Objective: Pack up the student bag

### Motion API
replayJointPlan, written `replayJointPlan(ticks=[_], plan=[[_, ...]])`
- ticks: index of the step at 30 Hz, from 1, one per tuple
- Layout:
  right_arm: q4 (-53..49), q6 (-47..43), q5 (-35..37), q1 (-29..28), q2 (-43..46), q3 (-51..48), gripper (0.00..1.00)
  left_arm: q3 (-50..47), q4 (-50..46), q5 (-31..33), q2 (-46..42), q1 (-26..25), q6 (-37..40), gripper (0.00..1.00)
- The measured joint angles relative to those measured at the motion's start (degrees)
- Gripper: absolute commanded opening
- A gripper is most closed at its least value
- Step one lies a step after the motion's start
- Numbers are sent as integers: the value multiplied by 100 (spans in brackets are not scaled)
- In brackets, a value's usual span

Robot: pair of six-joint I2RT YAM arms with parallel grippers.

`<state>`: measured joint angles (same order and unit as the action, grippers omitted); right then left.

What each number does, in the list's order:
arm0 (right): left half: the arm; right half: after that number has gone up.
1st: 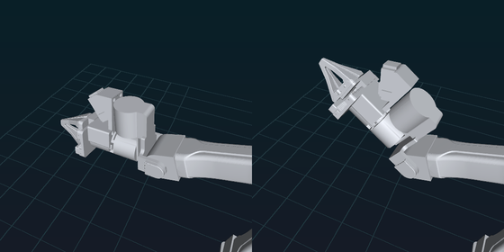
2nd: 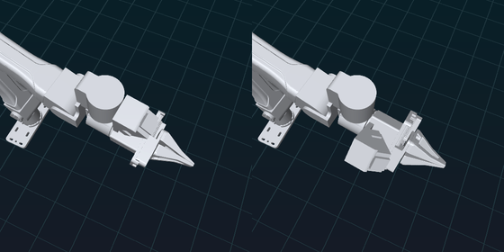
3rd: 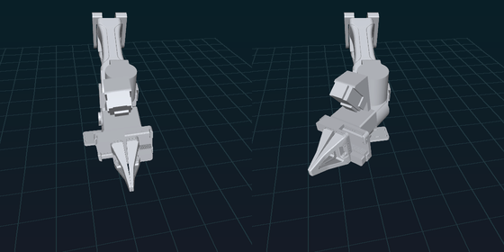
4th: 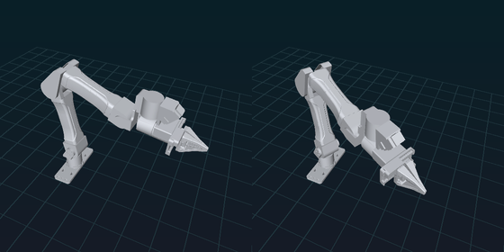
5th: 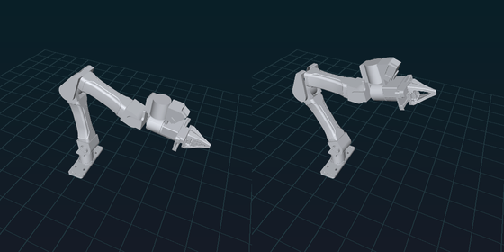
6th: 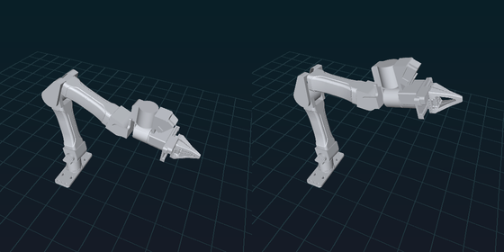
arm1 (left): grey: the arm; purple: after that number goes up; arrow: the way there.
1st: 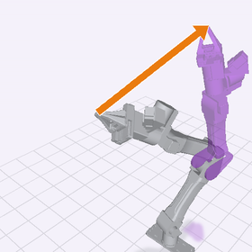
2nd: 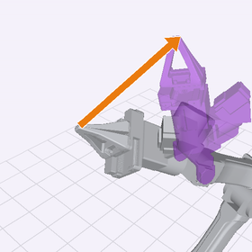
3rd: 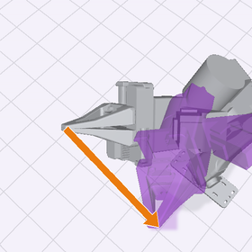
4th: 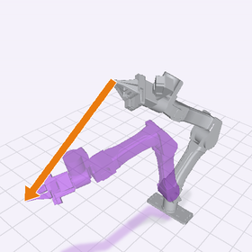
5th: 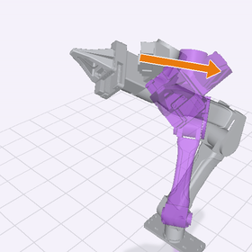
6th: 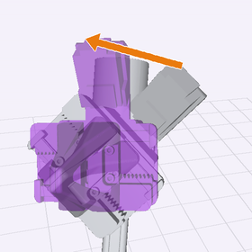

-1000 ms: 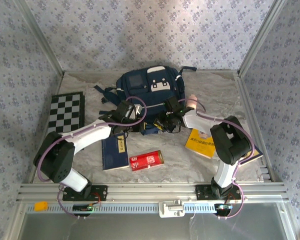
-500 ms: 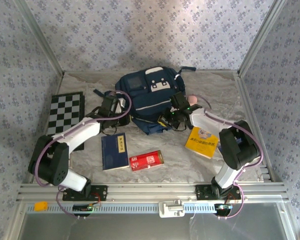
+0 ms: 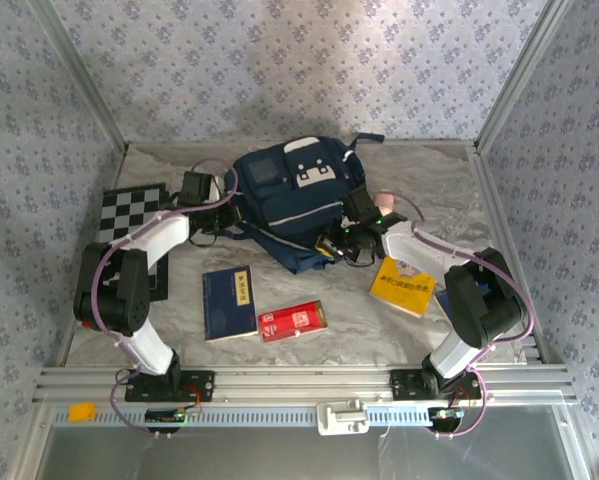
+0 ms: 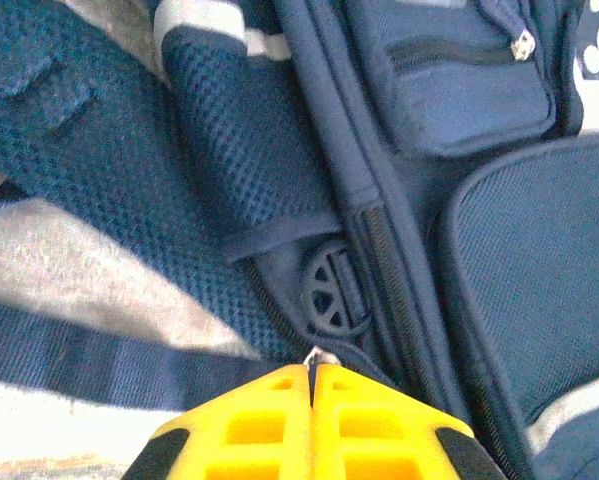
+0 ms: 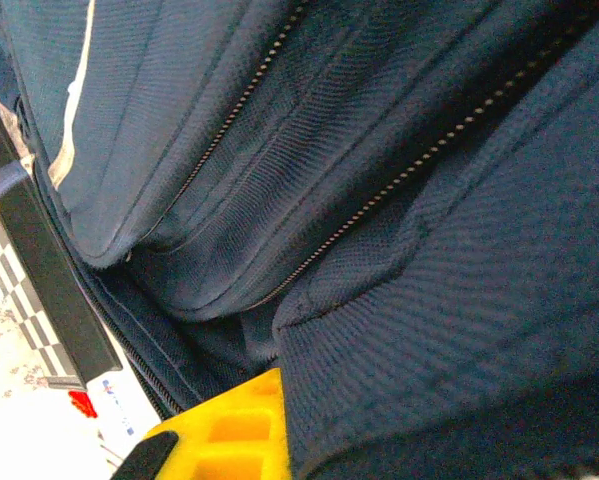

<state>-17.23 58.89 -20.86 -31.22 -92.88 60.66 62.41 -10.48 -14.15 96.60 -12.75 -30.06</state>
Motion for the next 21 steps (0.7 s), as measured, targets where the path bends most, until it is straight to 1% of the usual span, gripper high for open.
replayJointPlan(ticks=[3,4,5,8,11,12,14,16,18,21], plan=[[168,140,160,-251,-72,39,0,293,-42,0,249,94,-2,0],[184,177,208,-310,-133,94,1,356,-50,-7,297,146,-2,0],[208,203,234,-350,-186,140,5,378,-50,-17,304,188,0,0],[348,315,245,-409,-341,240,12,431,-81,-50,304,258,24,0],[415,332,262,-435,-452,264,27,415,-142,-190,264,273,103,19],[407,343,278,-439,-455,264,31,376,-153,-249,221,273,122,24],[387,260,339,-452,-409,260,43,195,-179,-348,2,262,149,37],[317,146,444,-472,-240,197,53,-87,-254,-389,-393,245,153,41],[181,11,588,-494,105,46,59,-304,-374,-378,-824,195,146,44],[-179,-221,874,-490,822,-184,69,-564,-433,-328,-1445,-22,83,50]])
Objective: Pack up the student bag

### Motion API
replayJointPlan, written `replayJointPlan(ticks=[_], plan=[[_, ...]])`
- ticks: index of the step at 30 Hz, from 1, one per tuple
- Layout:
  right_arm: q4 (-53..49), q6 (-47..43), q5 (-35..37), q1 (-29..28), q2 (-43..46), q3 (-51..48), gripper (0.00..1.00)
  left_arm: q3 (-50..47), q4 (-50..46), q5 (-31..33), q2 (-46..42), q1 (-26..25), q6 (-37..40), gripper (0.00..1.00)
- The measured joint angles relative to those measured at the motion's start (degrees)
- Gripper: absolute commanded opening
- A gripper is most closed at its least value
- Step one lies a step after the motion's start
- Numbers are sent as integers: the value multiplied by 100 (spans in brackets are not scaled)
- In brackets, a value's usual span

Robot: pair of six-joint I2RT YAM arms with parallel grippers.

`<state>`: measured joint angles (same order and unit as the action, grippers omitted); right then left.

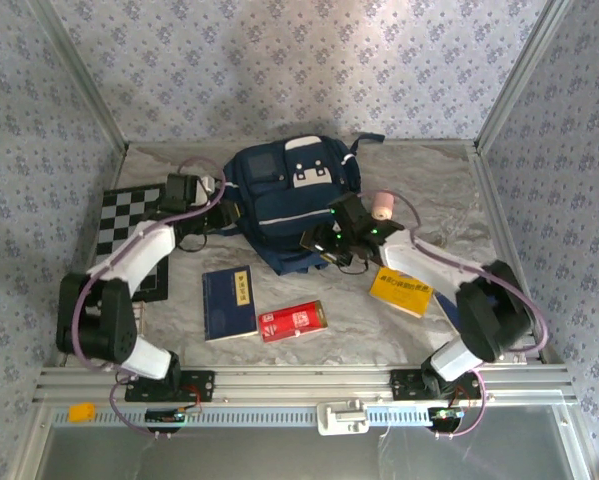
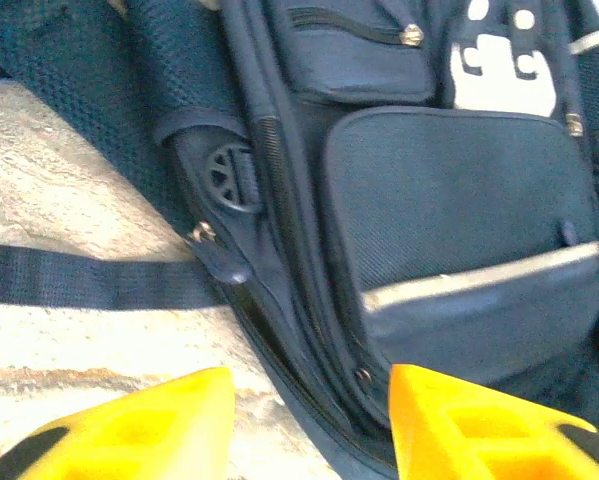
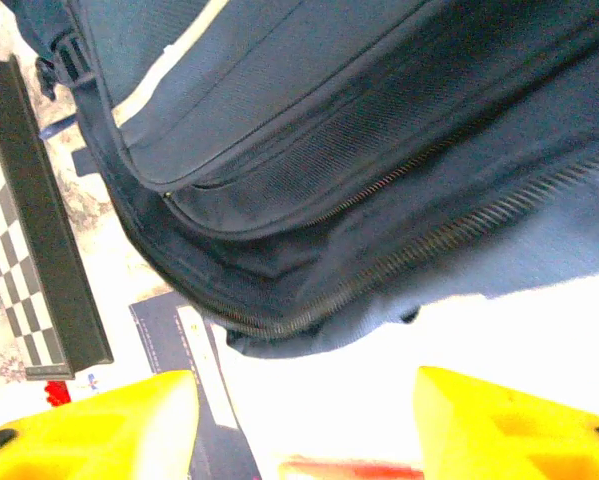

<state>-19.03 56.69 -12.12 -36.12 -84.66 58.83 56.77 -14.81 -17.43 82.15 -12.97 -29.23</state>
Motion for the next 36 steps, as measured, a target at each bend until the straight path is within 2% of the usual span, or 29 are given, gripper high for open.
replayJointPlan(ticks=[3,7,9,12,16,21,23,30,36], plan=[[-382,-258,286,118,634,-170,74,-197,28,61,-396,-496,-160,54],[-986,-474,568,525,1329,-476,77,-400,203,160,-509,-1471,-498,57],[-1268,-588,643,885,1641,-675,78,-457,334,249,-476,-1934,-697,57],[-1687,-802,616,1764,2120,-1058,78,-459,702,398,-254,-2612,-1008,57],[-2061,-1113,494,2837,2492,-1467,79,-363,1038,573,267,-3279,-1270,57],[-2144,-1471,48,4065,2492,-1978,79,184,1211,688,1134,-3801,-1484,55],[-2133,-1589,-83,4352,2382,-2175,79,472,1246,721,1443,-3963,-1532,55],[-1818,-1937,-382,4675,1641,-2420,80,1414,1427,774,2387,-4391,-1611,54],[-1510,-2055,-533,4605,1386,-2448,77,1884,1495,782,3084,-4485,-1738,53]])
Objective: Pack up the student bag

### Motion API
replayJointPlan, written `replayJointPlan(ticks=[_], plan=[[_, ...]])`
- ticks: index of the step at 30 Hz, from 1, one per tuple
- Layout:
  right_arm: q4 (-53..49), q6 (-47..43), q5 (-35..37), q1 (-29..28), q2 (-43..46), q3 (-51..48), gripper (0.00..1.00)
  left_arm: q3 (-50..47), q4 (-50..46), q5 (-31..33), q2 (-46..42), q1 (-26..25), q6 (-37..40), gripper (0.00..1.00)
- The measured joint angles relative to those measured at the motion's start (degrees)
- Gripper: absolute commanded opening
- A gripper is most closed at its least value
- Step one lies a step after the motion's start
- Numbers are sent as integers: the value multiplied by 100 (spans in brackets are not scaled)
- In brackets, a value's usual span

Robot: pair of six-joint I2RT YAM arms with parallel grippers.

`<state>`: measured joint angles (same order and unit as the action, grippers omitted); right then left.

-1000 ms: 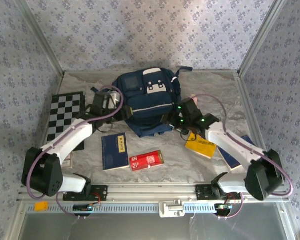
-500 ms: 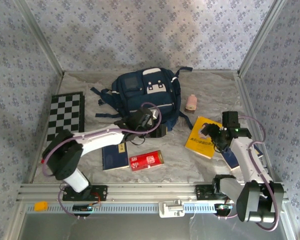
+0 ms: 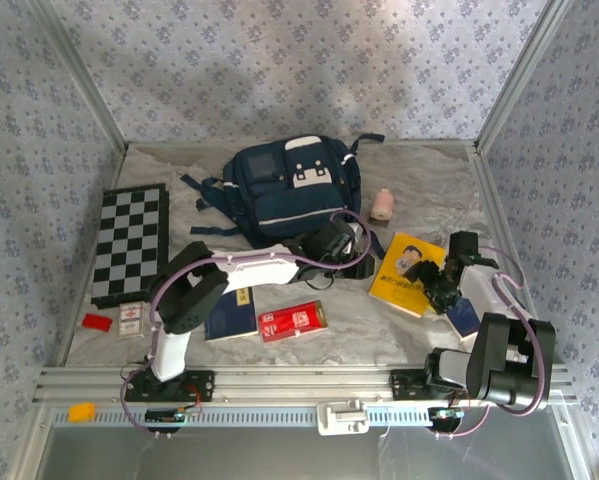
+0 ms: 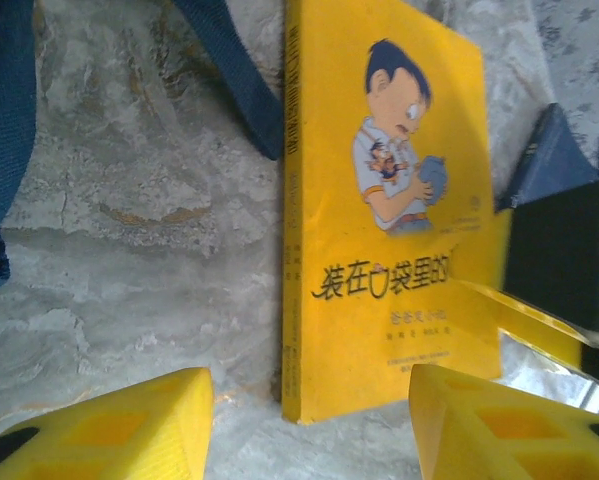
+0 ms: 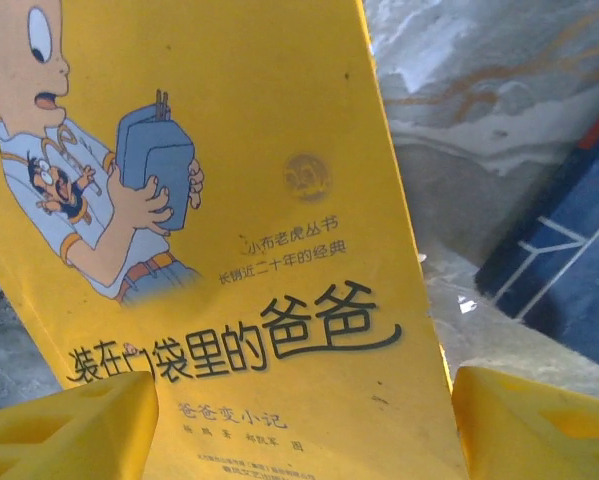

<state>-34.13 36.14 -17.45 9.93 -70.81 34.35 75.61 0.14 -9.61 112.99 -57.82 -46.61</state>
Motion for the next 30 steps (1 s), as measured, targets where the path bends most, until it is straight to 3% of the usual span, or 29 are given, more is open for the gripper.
replayJointPlan(ticks=[7,15,30], plan=[[179,44,-339,-435,155,-9,76,485,-234,114,417,26,109,54],[111,-120,-404,-76,181,-22,70,1034,-444,-11,857,70,302,54],[538,-170,-730,-81,-343,-114,64,1449,-721,-433,1357,90,413,49]])
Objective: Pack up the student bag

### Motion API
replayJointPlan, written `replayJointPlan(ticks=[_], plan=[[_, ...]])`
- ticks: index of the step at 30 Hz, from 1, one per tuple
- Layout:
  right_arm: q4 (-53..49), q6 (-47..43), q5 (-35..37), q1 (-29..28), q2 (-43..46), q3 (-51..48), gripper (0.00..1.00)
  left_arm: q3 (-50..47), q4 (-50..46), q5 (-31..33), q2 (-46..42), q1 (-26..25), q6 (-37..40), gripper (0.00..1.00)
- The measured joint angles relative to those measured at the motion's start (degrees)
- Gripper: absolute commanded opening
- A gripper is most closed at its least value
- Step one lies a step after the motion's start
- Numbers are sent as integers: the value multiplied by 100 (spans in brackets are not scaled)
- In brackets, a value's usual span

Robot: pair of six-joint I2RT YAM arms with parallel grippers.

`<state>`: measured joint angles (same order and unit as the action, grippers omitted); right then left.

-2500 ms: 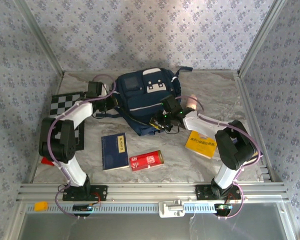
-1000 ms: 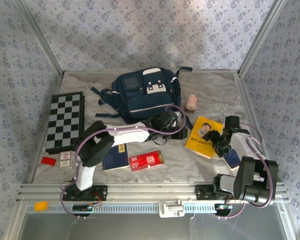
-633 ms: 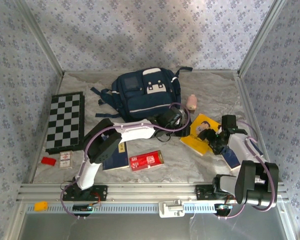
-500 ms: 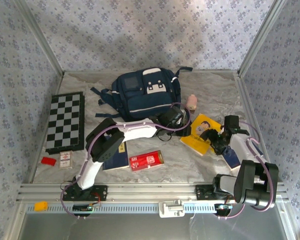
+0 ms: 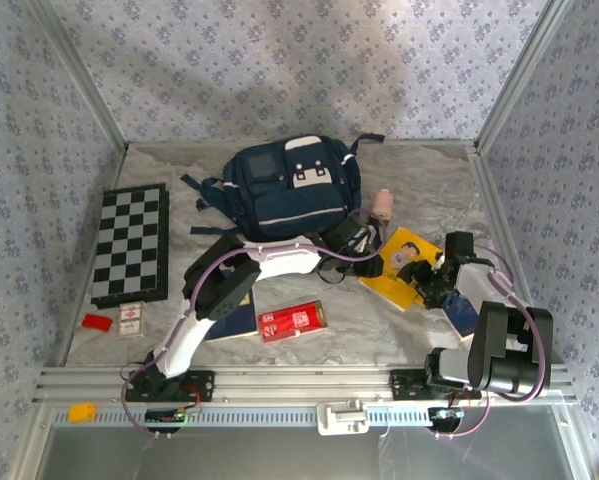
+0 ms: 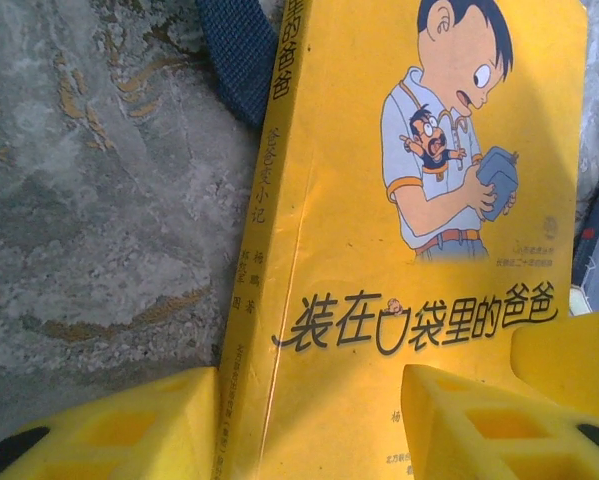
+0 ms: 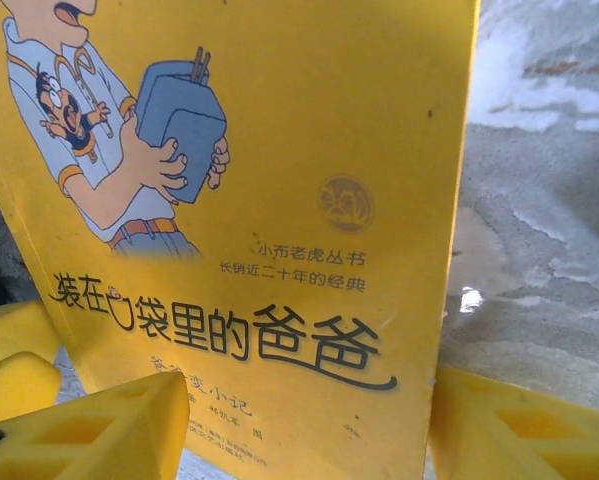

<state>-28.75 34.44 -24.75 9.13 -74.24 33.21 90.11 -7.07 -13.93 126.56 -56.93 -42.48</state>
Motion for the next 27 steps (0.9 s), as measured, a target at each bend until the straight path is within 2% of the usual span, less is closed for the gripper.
replayJointPlan(ticks=[4,13,21,27], plan=[[-15,-11,-35,-4,105,-2,67,28,-66,2,33,15,31,48],[-50,-48,-527,162,710,-2,66,28,-212,26,33,20,105,47],[81,-68,-1141,275,717,-2,55,35,-221,26,33,20,105,46],[118,-98,-1335,319,719,-2,44,37,-225,24,33,20,107,46]])
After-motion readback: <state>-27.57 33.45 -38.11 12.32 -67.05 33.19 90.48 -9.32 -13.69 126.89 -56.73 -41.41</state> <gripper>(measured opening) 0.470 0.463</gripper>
